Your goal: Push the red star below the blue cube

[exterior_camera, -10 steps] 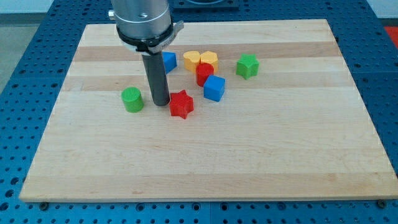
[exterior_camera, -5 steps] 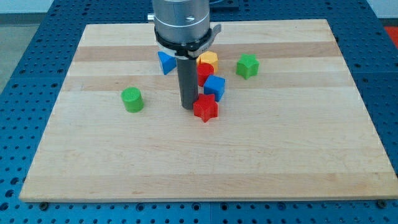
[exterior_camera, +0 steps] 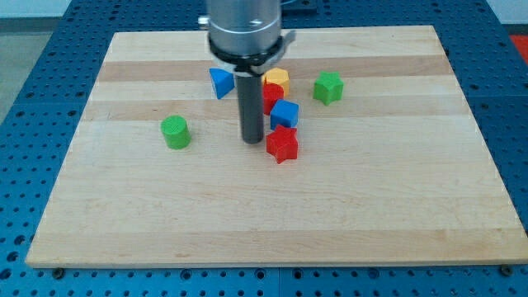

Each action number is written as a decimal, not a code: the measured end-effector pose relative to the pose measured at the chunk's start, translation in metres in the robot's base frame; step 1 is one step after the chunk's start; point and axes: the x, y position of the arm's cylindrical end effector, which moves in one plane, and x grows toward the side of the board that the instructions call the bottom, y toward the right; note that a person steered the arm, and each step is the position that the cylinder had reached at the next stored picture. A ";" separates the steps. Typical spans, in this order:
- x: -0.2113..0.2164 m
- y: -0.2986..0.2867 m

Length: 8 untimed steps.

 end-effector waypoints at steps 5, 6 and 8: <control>0.012 -0.158; -0.041 -0.186; -0.067 -0.174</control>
